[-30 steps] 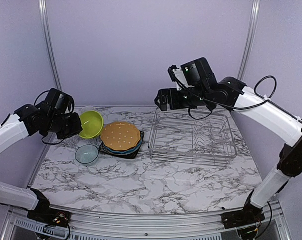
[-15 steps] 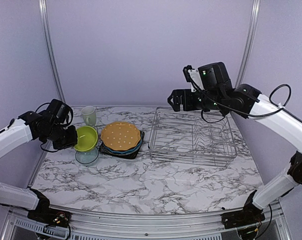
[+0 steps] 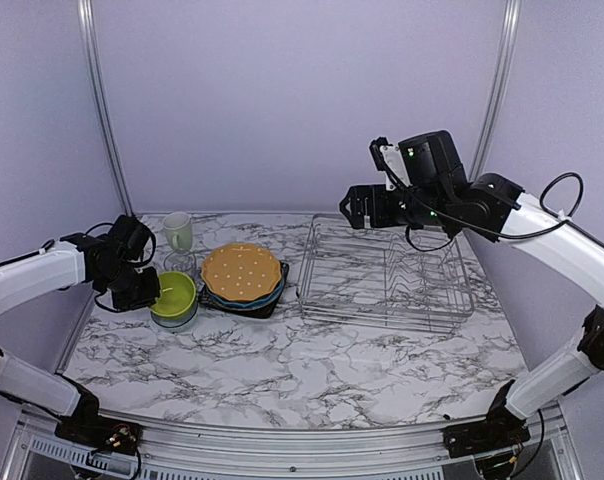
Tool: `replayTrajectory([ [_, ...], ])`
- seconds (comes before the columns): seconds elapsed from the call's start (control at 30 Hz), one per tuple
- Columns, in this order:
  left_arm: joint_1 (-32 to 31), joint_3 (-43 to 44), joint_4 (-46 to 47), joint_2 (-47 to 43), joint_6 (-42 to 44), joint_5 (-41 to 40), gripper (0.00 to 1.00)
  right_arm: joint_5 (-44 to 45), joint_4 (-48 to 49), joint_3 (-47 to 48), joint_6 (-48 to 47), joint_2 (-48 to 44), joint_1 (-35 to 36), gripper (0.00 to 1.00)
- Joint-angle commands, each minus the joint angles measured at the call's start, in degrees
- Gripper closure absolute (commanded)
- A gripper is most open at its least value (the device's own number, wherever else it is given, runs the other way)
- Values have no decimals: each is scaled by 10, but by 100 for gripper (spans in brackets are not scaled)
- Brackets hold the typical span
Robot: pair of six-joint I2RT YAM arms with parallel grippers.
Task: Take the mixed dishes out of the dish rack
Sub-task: Place the bowl in the bowl.
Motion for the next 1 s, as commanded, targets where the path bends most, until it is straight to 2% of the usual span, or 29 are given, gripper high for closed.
replayTrajectory([
  [0.0,4,-6,49,19,11,14,100,7,1,0,2,-14,-6,2],
  [0.2,5,-16,58,38,13,10,93,3,0,-1,4,-12,-11,2],
  [0.37,4,-20,56,41,15,7,82,0,0,-7,6,-13,-16,2],
  [0.43,4,-18,53,39,16,6,71,-2,0,-9,9,-13,-19,2],
  [0.57,3,-1,38,27,21,6,55,-6,3,-17,8,-16,-23,2],
  [0.67,4,32,16,12,32,3,36,-25,3,-21,7,-16,-31,2],
  [0.7,3,45,9,6,37,1,28,-35,4,-23,6,-16,-35,2],
  [0.77,3,75,-9,-6,50,-4,4,-57,10,-26,5,-18,-45,2],
  [0.8,4,92,-17,-11,60,-4,2,-70,13,-29,4,-19,-52,2],
  [0.97,4,176,-41,-27,105,10,1,-126,26,-25,-10,-17,-83,2],
])
